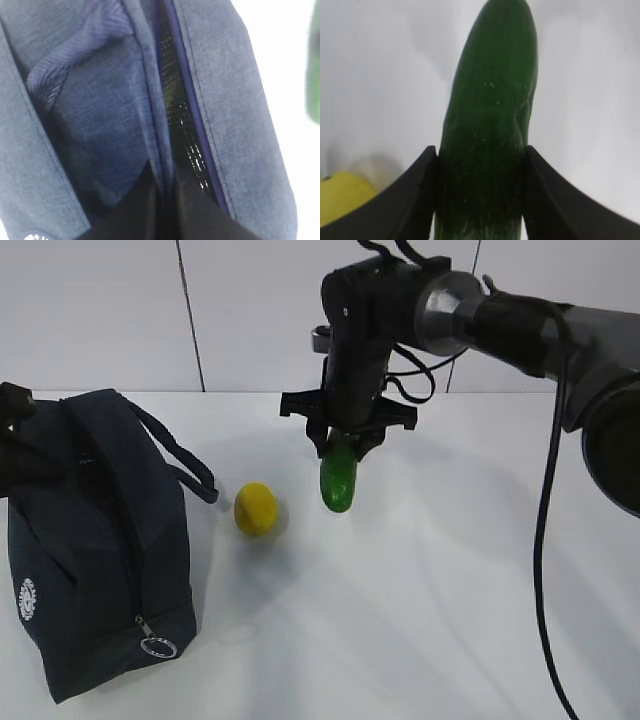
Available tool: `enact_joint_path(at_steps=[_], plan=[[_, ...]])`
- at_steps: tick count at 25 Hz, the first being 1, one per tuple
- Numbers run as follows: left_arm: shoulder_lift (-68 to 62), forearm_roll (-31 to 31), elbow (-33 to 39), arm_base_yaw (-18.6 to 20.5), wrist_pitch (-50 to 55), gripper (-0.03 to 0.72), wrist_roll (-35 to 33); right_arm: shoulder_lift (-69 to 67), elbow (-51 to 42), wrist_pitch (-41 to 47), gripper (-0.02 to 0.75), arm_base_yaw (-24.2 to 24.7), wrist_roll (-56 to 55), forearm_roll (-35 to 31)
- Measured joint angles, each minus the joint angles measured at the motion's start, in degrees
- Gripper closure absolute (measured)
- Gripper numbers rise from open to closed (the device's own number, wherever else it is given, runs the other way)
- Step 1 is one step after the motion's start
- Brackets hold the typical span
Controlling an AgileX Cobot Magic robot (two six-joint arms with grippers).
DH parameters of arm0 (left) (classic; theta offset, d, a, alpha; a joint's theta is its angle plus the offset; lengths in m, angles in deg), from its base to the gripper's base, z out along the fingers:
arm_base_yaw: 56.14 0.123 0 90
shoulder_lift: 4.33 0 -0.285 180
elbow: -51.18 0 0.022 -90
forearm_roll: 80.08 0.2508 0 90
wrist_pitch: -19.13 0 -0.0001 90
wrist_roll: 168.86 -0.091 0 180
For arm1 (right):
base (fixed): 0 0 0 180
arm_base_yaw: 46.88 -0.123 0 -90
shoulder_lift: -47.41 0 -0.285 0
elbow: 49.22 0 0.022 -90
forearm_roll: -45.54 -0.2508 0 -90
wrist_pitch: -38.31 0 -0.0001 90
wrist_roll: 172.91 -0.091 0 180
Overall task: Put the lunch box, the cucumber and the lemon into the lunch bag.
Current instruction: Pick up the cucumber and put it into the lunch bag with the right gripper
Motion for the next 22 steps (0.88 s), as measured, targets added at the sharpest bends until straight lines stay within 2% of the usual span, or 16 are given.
enact_joint_path(at_steps=[6, 8, 13, 16, 18, 22], plan=[[0.0, 0.2, 0.0, 0.0, -0.1, 0.684, -0.1, 0.0, 14.1, 5.8, 0.36, 0.0, 12.4, -4.9], [0.0, 0.5, 0.0, 0.0, -0.1, 0.684, 0.0, 0.0, 19.2, 6.2, 0.36, 0.0, 17.1, -10.4], [0.0, 0.8, 0.0, 0.0, 0.2, 0.684, -1.6, 0.1, 29.2, 6.6, 0.361, 0.0, 27.9, -28.9], [0.0, 0.8, 0.0, 0.0, 0.8, 0.684, -3.4, 0.3, 30.6, 7.0, 0.361, -0.1, 30.6, -37.7], [0.0, 0.8, 0.0, 0.0, 1.2, 0.684, -4.3, 0.3, 30.7, 7.2, 0.361, -0.1, 31.5, -41.2], [0.0, 0.8, 0.0, 0.1, 1.3, 0.684, -5.2, 0.3, 30.7, 7.2, 0.361, -1.0, 32.4, -44.4]])
